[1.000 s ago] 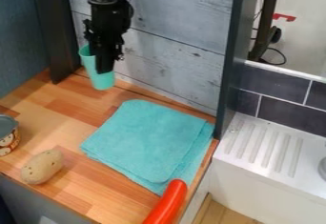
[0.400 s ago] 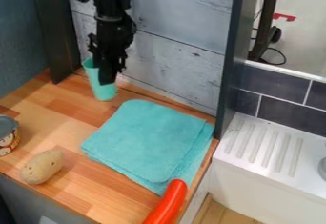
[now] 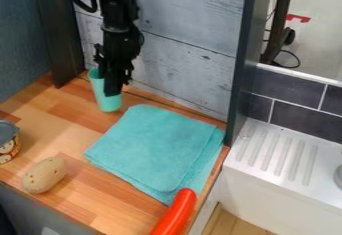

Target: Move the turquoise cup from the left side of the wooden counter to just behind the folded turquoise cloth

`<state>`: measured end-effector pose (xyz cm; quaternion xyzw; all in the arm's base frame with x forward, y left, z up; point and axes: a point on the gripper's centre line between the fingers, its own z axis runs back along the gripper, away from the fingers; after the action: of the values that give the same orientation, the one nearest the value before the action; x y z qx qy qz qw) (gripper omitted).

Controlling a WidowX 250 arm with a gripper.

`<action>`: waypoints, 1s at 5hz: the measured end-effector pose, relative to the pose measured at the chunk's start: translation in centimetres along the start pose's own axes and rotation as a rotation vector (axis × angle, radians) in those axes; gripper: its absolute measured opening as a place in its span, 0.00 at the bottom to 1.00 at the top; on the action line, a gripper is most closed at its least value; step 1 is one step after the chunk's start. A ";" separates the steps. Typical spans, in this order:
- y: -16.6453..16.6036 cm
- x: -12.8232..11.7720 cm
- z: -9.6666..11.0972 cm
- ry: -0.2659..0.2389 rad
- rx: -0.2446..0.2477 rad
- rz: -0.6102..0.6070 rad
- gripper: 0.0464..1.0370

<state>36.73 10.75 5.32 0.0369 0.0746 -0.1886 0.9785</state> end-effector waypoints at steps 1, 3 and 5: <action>-0.2 -0.4 -0.8 0.013 0.001 0.012 0.07; -0.2 -0.7 -0.7 0.046 0.022 0.011 0.34; -0.4 -1.4 2.1 0.004 0.073 0.041 0.90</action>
<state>35.56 10.65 7.60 0.0746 0.0689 -0.1712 0.9800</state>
